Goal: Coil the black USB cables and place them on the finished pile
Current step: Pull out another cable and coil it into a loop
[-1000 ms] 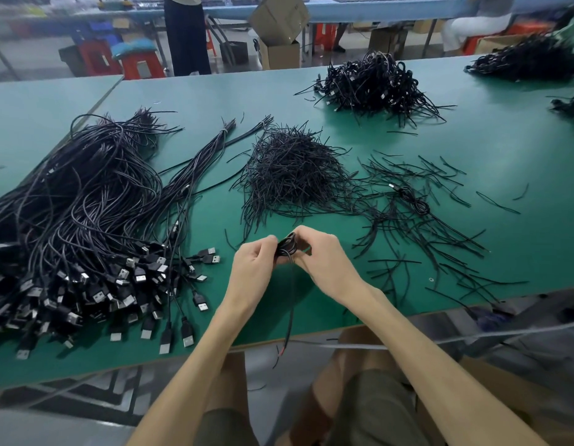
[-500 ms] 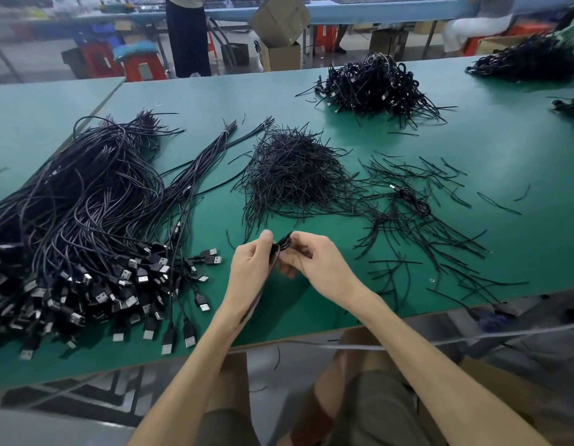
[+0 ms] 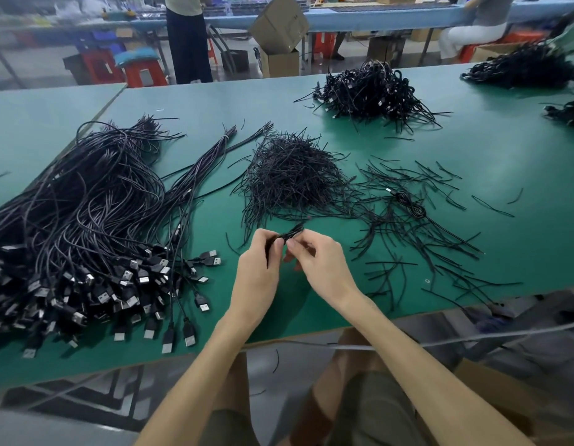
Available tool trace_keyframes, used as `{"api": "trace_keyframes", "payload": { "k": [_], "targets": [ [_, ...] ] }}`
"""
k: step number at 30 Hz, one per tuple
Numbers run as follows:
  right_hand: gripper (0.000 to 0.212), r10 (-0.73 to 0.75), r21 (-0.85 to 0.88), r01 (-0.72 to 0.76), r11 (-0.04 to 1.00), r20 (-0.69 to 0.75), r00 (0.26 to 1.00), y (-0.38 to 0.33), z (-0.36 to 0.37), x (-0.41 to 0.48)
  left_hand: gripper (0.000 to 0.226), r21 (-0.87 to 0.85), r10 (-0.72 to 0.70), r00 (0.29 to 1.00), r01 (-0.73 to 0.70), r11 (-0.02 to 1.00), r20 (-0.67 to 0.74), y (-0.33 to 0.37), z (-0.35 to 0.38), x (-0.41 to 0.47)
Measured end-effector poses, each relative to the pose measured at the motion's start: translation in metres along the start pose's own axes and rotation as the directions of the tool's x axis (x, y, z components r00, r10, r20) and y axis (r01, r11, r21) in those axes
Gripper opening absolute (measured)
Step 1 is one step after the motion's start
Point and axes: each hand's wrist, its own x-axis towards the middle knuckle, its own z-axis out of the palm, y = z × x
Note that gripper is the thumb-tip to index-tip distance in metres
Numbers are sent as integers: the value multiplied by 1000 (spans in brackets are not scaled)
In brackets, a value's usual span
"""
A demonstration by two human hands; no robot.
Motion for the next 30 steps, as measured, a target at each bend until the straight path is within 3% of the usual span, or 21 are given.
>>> {"api": "trace_keyframes", "payload": {
  "k": [3, 7, 11, 20, 25, 30],
  "targets": [
    [26, -20, -139, 20, 990, 0, 1000, -1, 1, -5, 11, 135, -6, 1000, 2, 991, 28, 1, 3, -3],
    [32, -39, -264, 40, 964, 8, 999, -6, -1, -7, 30, 204, 73, 991, -95, 974, 109, 4, 1, -4],
    [35, -46, -297, 64, 953, 66, 997, -8, -10, -4, 34, 336, 134, 978, -181, 925, 158, 8, 3, -7],
    [32, -102, -355, 137, 925, 116, 988, -9, -19, -3, 31, 444, 90, 984, -149, 884, 151, 8, 5, -7],
    [26, -48, -269, 44, 962, -5, 999, -5, -14, -7, 29, 452, 125, 986, -162, 877, 110, 3, 8, -6],
    [14, 151, 59, -146, 988, -81, 985, -3, -7, -5, 21, 502, 114, 987, -156, 851, 113, 0, 10, -7]
  ]
}}
